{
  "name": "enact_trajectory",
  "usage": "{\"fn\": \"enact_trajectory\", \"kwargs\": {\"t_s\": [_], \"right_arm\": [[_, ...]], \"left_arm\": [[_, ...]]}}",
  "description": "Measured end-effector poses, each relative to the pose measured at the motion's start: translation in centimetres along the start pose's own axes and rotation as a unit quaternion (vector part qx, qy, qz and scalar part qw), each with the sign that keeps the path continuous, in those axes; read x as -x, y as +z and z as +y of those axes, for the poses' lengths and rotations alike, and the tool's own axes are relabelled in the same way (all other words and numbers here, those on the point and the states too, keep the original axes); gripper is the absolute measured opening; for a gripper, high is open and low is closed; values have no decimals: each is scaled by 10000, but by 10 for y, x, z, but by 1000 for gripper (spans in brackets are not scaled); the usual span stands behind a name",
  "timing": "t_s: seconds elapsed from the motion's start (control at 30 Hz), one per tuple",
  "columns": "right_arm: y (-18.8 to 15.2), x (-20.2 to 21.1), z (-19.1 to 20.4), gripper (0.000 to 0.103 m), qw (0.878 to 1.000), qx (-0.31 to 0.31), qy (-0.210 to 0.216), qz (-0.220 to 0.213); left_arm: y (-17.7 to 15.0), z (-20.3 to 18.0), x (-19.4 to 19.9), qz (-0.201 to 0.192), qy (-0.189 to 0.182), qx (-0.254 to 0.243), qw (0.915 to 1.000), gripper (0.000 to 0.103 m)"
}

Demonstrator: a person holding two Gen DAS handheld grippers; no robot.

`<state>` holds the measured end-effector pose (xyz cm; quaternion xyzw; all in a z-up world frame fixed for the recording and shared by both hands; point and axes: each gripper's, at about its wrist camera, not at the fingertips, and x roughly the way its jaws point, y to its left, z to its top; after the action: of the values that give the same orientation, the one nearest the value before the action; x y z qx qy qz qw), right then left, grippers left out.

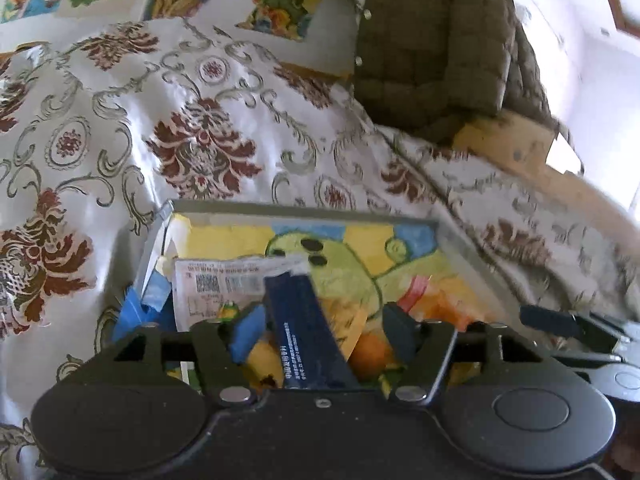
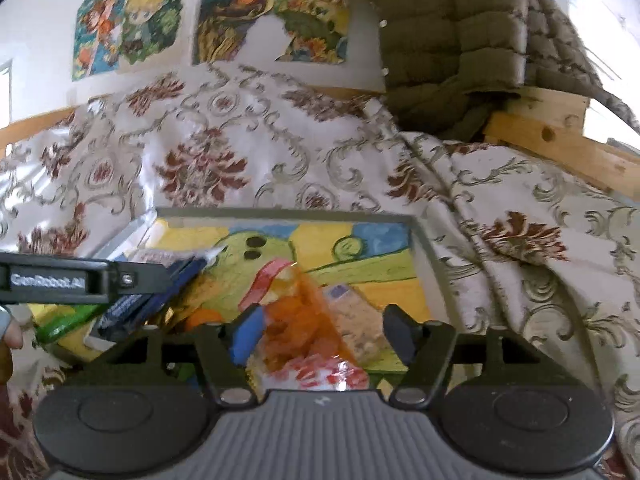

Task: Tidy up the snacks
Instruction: 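Open the right tool over the tray while the left tool releases the blue packet there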

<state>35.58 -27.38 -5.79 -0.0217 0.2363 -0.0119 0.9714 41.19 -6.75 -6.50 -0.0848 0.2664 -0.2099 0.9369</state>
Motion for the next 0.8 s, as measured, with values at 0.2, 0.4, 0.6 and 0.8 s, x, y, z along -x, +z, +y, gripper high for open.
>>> {"fn": "enact_trajectory", "kwargs": {"t_s": [0.2, 0.4, 0.6, 0.8], "right_arm": [[12, 30, -16, 88, 9991, -253, -19, -339], [28, 67, -23, 101, 9958, -358, 266, -798], [33, 108, -20, 103, 9916, -359, 477, -1145], [21, 148, -18, 103, 9899, -366, 575, -1246]], "left_arm": [[14, -11, 40, -640, 269, 90, 9975, 99], [19, -24, 88, -1185, 779, -130, 9898, 102], [14, -38, 125, -1150, 1093, -496, 9861, 102], [-7, -56, 158, -1046, 1241, -1034, 9813, 102]]}}
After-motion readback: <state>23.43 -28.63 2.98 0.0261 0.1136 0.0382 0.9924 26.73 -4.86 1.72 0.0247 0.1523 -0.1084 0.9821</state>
